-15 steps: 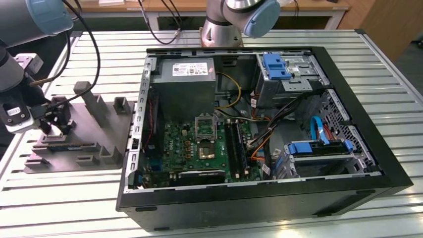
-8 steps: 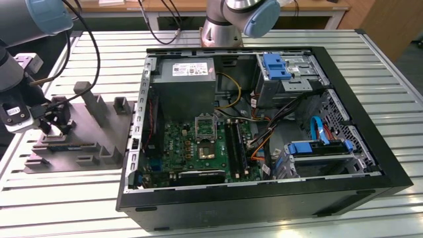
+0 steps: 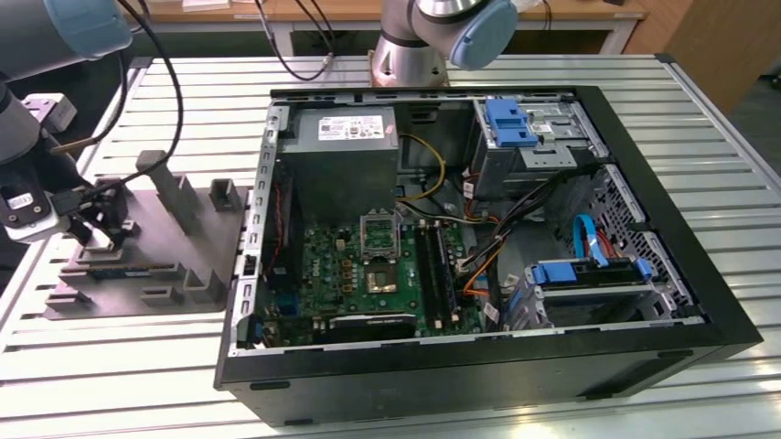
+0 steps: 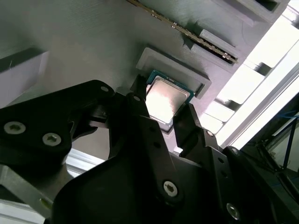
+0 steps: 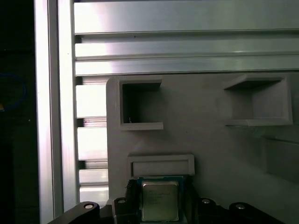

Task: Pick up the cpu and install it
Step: 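Pick up the cpu and move it towards the insertion slot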

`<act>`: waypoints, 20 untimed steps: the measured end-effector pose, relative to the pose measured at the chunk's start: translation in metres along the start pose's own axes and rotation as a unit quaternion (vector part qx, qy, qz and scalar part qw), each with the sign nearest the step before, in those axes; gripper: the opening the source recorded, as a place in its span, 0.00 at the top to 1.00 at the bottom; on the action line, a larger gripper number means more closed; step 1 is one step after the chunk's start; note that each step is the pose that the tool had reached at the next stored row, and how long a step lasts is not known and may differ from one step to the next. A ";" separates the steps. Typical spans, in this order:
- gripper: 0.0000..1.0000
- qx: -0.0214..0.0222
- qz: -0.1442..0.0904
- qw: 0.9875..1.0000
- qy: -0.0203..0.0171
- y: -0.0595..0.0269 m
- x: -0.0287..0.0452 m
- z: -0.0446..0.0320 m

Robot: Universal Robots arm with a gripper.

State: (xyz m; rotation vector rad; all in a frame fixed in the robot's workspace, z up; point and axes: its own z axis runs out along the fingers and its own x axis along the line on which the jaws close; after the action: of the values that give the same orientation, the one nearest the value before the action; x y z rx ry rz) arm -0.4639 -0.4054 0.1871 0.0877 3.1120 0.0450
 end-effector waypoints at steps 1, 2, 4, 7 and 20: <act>0.53 0.000 0.000 1.000 0.000 0.0000 0.0000 -0.0015; 0.53 0.000 0.000 1.000 0.000 0.0001 -0.0001 -0.0031; 0.53 0.000 0.000 1.000 0.000 0.0002 -0.0002 -0.0073; 0.53 0.000 0.000 1.000 0.000 0.0005 -0.0005 -0.0184; 0.53 0.000 0.000 1.000 0.000 0.0010 -0.0010 -0.0346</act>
State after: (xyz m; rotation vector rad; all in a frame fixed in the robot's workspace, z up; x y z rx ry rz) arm -0.4639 -0.4054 0.2218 0.0877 3.1127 0.0450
